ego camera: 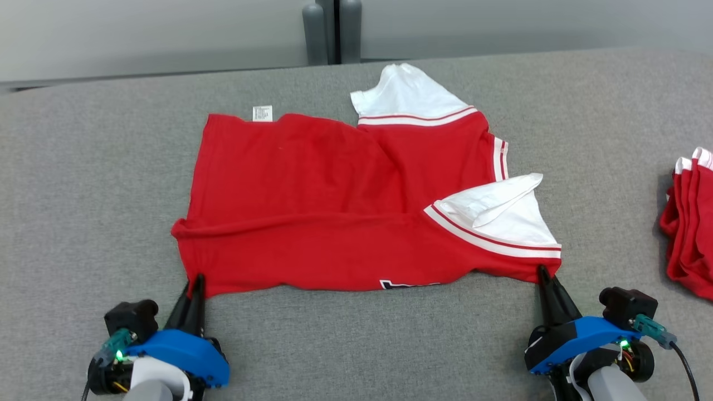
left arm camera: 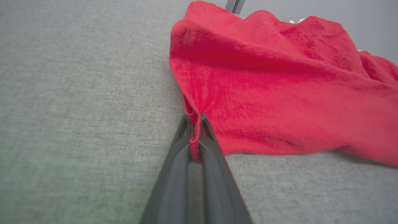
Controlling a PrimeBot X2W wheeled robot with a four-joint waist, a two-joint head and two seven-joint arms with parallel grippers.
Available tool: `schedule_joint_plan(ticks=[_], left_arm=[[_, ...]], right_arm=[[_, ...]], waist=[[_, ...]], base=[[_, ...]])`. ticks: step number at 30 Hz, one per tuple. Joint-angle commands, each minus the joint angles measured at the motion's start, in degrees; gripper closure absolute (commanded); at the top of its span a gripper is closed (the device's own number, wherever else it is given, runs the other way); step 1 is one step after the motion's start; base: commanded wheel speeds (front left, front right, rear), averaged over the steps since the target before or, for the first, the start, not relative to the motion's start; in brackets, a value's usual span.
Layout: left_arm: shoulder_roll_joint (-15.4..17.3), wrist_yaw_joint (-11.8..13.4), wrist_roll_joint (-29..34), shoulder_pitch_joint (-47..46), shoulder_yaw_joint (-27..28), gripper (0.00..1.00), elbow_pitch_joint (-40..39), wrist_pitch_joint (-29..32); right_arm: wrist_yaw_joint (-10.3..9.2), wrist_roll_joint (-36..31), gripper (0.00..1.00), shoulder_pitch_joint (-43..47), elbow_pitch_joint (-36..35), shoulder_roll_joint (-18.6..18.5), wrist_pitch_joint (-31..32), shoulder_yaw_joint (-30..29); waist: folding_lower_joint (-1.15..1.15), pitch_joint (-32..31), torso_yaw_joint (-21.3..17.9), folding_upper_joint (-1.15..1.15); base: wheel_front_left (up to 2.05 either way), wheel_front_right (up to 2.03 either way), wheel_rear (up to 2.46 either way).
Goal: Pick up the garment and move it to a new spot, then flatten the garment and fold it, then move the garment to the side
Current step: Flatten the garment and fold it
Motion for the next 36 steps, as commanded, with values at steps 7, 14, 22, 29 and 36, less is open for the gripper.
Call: schedule_joint_plan(ticks=[7, 14, 22, 29, 36], left_arm=[[-1.56, -0.07, 0.7, 4.45, 2.11, 1.0, -0.99, 0.29], [-3.86, 1.44, 3.09, 9.42, 4.15, 1.0, 0.85, 0.28], [-3.99, 1.5, 3.93, 10.95, 5.18, 0.0, 3.15, 0.27], [-2.55, 1.11, 5.44, 5.81, 6.29, 0.0, 0.37, 0.28], [1.08, 0.28, 5.57, -5.85, 4.74, 0.0, 1.07, 2.6]], right_arm=[[0.02, -2.82, 1.0, 3.98, -2.86, 0.09, 0.18, -3.62], [0.01, -4.82, 1.0, 9.65, -2.44, 0.05, 0.12, -6.06], [0.0, -4.76, 0.0, 10.92, -1.25, -0.02, 0.1, -7.67], [0.01, -6.29, 0.0, 7.38, -6.67, 0.05, 0.11, -8.67], [0.01, -8.75, 0.0, 0.57, -10.73, 0.08, 0.12, -5.75]], waist=[[-0.01, -7.24, -0.02, -0.01], [-0.01, -13.71, 0.95, -0.01], [-0.01, -12.61, 1.43, -0.01], [-0.01, -8.43, 1.47, -0.01], [-0.01, -1.88, 0.66, -0.01]], base=[[0.0, 0.0, 0.0], [0.0, 0.0, 0.0], [0.0, 0.0, 0.0], [0.0, 0.0, 0.0], [0.0, 0.0, 0.0]])
